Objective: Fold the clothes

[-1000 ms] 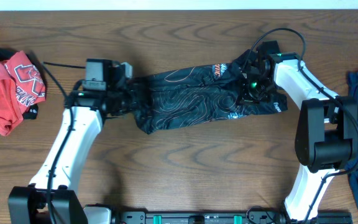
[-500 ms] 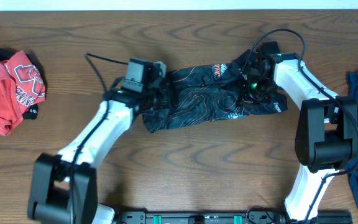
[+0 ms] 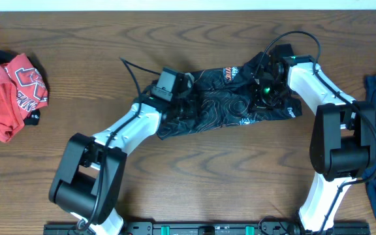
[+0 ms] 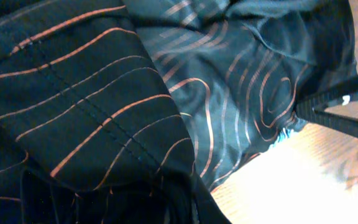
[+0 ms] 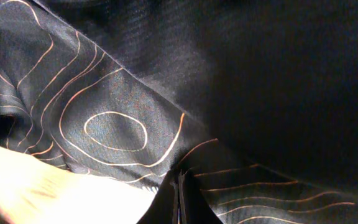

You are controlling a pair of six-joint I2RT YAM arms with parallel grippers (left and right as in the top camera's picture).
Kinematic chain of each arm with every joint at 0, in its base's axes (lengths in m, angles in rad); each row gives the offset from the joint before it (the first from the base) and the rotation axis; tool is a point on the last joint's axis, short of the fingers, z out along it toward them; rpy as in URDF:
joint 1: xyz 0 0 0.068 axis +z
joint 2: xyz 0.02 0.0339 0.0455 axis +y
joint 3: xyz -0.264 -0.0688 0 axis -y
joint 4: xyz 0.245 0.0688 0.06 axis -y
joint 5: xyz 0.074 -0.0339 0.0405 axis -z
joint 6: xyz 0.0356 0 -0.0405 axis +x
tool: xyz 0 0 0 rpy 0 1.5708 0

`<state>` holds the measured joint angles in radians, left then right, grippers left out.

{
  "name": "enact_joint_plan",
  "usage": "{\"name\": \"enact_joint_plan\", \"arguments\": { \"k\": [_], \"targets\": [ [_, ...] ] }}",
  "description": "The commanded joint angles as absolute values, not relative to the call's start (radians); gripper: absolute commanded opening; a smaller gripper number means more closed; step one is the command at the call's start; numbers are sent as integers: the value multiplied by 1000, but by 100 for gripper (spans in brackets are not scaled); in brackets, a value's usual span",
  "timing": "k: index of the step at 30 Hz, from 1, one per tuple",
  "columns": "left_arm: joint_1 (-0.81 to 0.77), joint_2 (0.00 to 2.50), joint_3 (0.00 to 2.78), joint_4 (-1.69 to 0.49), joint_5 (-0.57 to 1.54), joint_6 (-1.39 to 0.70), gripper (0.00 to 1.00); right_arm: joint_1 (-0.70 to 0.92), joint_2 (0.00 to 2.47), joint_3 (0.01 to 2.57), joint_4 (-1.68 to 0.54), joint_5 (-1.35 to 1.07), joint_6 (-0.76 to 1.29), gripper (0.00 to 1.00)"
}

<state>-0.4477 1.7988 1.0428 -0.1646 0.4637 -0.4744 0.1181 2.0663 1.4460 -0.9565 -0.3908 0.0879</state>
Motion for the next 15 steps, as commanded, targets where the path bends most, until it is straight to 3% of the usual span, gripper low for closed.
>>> {"name": "enact_joint_plan", "arguments": {
  "k": [1,3,5,7,9,10,15],
  "targets": [
    [-470,1826,1088,-151,459,-480,6,119,2063,1443,-960,-424,96,1],
    [-470,1832,1089,-150,458,-481,7,119,2063,1443,-962,-427,96,1],
    [-468,1840,1089,-150,458,-481,28,119,2063,1443,-965,-427,96,1],
    [-467,1847,1089,-147,458,-480,33,119,2063,1443,-966,-427,96,1],
    [-467,1852,1089,-137,458,-481,61,119,2063,1444,-966,-427,96,1],
    [-467,1852,1090,-135,458,-480,66,119,2063,1444,-968,-427,96,1],
    [-460,1852,1131,-126,458,-480,66,119,2063,1444,-975,-427,96,1]
  ]
}}
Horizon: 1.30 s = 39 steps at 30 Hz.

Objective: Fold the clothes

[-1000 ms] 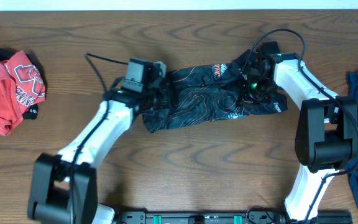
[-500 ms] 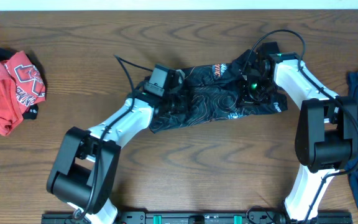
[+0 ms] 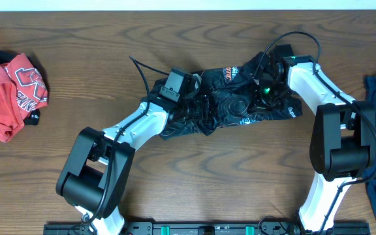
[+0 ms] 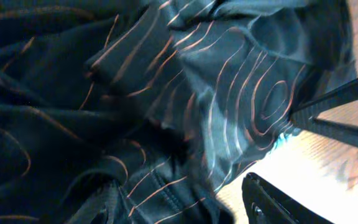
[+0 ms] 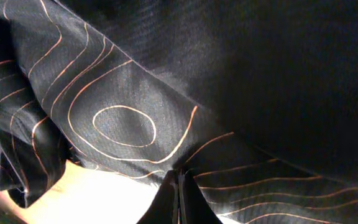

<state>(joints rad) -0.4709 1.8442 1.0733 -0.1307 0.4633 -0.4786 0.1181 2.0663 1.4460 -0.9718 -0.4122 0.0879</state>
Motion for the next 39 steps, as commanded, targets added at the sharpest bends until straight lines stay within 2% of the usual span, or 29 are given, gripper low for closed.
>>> {"name": "enact_joint_plan", "arguments": {
  "k": [1,11,12,13,14,15,17,18,24,32,39],
  "targets": [
    [-454,1852,1148,-128,458,-479,66,119,2063,1443,-976,-427,96,1],
    [-313,1851,1260,-241,399,-434,62,119,2063,1444,-983,-427,88,1],
    [-290,1851,1262,-266,399,-431,55,119,2063,1444,-983,-427,88,1],
    [-268,1851,1264,-303,400,-431,43,119,2063,1443,-983,-427,88,1],
    [-254,1851,1264,-334,405,-431,37,119,2063,1443,-984,-427,88,1],
    [-240,1851,1264,-373,407,-430,35,119,2063,1443,-984,-427,88,1],
    [-223,1851,1264,-450,407,-399,35,119,2063,1443,-983,-427,88,1],
    [-220,1851,1264,-480,407,-369,41,119,2063,1444,-981,-427,88,1],
    [-222,1851,1264,-530,406,-333,61,119,2063,1444,-976,-427,88,1],
    [-227,1865,1264,-506,407,-334,64,119,2063,1444,-976,-427,80,1],
    [-300,1923,1264,-460,412,-364,65,119,2063,1444,-976,-427,80,1]
  ]
}}
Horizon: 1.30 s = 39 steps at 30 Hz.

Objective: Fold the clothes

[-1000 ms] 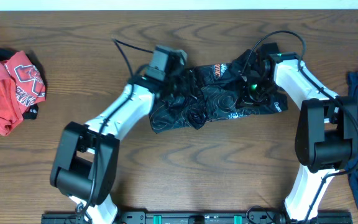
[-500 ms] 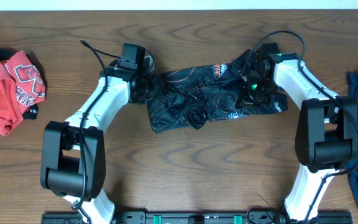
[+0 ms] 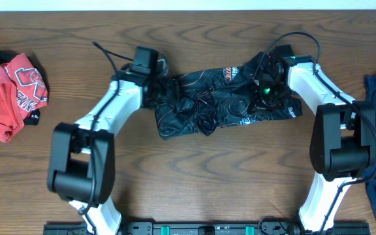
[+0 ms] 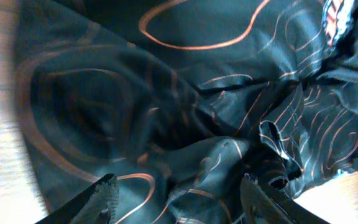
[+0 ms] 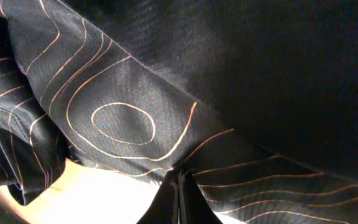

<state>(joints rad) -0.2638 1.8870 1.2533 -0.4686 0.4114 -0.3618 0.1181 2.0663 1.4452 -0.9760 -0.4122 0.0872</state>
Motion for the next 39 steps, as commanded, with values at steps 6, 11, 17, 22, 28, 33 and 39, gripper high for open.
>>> {"name": "enact_joint_plan", "arguments": {
  "k": [6,11,17,22,28,33,39],
  "targets": [
    [-345,1936,1264,-385,422,-423,65,119,2063,1444,-976,-427,80,1],
    [-342,1935,1273,-320,437,-467,64,119,2063,1444,-980,-427,73,1],
    [-342,1935,1303,-229,437,-514,64,119,2063,1444,-983,-427,72,1],
    [-342,1935,1310,-80,437,-593,64,119,2063,1444,-983,-426,70,1],
    [-341,1936,1310,67,436,-620,64,119,2063,1444,-984,-426,70,1],
    [-316,1935,1316,78,457,-626,64,119,2063,1444,-986,-422,70,1],
    [-212,1928,1316,-155,530,-578,64,93,2063,1444,-992,-397,70,2]
  ]
}}
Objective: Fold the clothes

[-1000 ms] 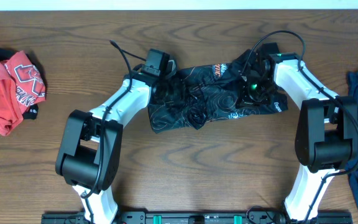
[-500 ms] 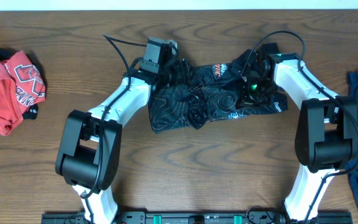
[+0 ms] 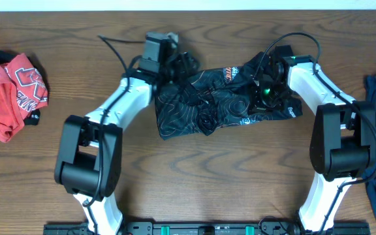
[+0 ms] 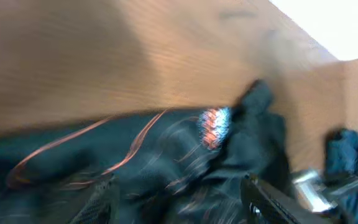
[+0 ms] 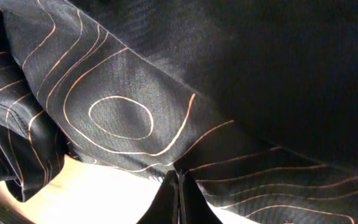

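A black garment with orange contour lines (image 3: pixel 224 104) lies bunched across the middle of the table. My left gripper (image 3: pixel 181 65) is over its upper left corner and is open. In the blurred left wrist view, dark fabric (image 4: pixel 166 162) lies between the spread fingers (image 4: pixel 272 200). My right gripper (image 3: pixel 266 91) is down on the garment's right part. It is shut on the fabric edge (image 5: pixel 185 165), the closed fingertips (image 5: pixel 174 186) pinching it over the bright tabletop.
A crumpled red garment (image 3: pixel 8 88) lies at the table's left edge. A blue garment hangs over the right edge. Bare wood table (image 3: pixel 194 170) runs along the front between the two arm bases.
My left gripper has moved from the garment's left top corner a little to the right along its far edge, still open. The right gripper keeps its pinch and has not moved.
At first my left gripper was down in the garment's left part, which lay spread wider. Then it stood open nearer the middle with the fabric bunched there. Later it was at the top left corner, and now along the far edge. The right gripper held throughout.
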You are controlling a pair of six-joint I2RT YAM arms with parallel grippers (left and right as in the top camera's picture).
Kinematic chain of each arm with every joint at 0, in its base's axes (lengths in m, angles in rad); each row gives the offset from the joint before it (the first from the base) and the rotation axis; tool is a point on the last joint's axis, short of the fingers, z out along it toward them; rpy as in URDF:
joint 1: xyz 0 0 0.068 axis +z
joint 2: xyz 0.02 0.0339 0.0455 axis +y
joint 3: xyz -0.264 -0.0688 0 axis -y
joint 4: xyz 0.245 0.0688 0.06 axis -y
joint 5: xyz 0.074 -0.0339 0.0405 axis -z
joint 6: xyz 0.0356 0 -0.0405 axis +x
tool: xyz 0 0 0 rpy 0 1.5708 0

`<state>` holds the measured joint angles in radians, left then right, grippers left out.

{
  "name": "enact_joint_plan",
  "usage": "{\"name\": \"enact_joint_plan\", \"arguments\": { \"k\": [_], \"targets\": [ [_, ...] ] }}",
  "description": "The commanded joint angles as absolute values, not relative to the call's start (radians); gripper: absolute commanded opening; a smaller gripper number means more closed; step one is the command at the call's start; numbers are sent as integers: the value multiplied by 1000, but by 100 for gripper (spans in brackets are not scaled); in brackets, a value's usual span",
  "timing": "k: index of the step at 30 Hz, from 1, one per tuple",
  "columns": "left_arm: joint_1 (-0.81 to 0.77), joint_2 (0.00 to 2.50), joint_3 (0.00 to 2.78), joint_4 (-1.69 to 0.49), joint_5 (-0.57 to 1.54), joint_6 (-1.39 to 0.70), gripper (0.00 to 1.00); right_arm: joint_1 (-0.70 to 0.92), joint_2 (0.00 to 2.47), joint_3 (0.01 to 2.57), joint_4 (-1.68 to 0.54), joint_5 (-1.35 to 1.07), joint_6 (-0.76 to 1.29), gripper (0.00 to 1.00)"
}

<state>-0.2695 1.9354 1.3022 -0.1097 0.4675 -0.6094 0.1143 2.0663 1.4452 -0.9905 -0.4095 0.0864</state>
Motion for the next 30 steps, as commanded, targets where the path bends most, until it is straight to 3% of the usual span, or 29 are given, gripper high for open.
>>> {"name": "enact_joint_plan", "arguments": {
  "k": [1,3,5,8,10,12,13,14,15,30],
  "targets": [
    [-190,1926,1316,-184,571,-549,64,83,2063,1444,-992,-396,69,4],
    [-141,1926,1316,-256,628,-515,64,57,2063,1448,-999,-397,65,11],
    [-105,1926,1315,-323,636,-486,65,35,2063,1462,-1019,-397,51,11],
    [-64,1926,1315,-411,637,-439,65,15,2063,1505,-1064,-396,23,25],
    [-50,1926,1315,-459,637,-417,71,9,2063,1551,-1096,-397,20,34],
    [-46,1927,1315,-497,636,-383,74,5,2063,1604,-1125,-397,21,52],
    [-45,1928,1315,-522,636,-366,75,4,2063,1636,-1139,-396,21,75],
    [-45,1928,1315,-537,636,-359,77,1,2063,1658,-1147,-397,22,90],
    [-45,1929,1314,-553,636,-349,77,-3,2063,1691,-1158,-397,29,99],
    [-42,1942,1311,-625,636,-299,77,-255,2065,1797,-1268,-426,-27,98]
  ]
}}
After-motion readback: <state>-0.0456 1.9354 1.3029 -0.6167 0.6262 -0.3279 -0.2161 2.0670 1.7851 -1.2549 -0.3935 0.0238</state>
